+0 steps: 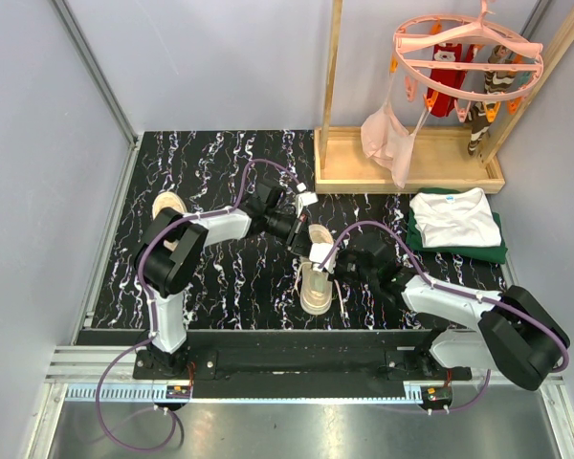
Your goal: Tie the shoes
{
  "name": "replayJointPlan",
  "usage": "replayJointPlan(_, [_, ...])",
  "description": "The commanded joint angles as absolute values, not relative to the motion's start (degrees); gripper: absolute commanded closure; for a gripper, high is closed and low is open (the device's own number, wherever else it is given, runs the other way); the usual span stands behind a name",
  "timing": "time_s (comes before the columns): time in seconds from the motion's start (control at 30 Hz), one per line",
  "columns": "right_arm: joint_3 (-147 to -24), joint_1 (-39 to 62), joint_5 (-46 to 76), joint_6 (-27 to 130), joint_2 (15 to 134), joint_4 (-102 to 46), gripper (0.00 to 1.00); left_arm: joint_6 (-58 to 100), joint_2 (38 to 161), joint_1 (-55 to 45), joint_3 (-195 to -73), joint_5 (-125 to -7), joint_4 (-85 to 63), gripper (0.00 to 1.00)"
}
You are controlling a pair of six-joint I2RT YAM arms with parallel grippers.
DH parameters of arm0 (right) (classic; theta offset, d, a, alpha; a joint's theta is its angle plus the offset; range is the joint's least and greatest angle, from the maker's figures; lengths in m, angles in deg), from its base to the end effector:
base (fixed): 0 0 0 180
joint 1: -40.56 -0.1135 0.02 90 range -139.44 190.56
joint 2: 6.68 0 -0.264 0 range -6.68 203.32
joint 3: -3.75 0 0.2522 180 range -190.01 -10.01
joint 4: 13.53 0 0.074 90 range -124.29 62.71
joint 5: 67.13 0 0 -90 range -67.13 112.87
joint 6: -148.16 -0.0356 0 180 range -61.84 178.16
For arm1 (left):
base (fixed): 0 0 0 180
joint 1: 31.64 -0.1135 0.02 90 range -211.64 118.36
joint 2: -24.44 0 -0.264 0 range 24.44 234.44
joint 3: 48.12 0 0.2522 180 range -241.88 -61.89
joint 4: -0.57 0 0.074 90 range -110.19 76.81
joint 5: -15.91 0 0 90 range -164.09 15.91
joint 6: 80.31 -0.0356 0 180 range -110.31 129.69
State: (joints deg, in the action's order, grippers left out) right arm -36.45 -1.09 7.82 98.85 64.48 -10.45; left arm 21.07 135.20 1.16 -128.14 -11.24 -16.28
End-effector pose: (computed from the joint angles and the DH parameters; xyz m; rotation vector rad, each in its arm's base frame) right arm 0.1783 0.1709 0.1829 -1.4683 1.4319 0.2804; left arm 0.3117 -0.2385 0.1648 0.9830 2.2030 -1.6714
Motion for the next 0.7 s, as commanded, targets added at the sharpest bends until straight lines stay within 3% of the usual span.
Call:
replayJointPlan(0.0, [-37.78, -1.63, 11.0, 99.03, 63.02, -8.12, 0.82, 19.72, 132.99, 0.45, -128.07, -7.46, -15.83, 1.0])
replayJointPlan(0.27, [-38.92, -1.63, 11.79, 96.66, 59.59, -13.49, 0.57, 17.78, 131.58, -0.35, -127.8, -8.61, -16.53, 1.0])
replayJointPlan(0.43, [-38.93, -1.54, 11.18, 96.13, 57.75, -16.66, 0.54, 17.16, 130.96, -0.53, -127.63, -9.4, -16.62, 1.0])
replayJointPlan(0.67, [-40.07, -0.93, 10.83, 94.47, 57.57, -19.29, 0.41, 16.73, 130.7, -0.97, -127.36, -9.67, -16.62, 1.0])
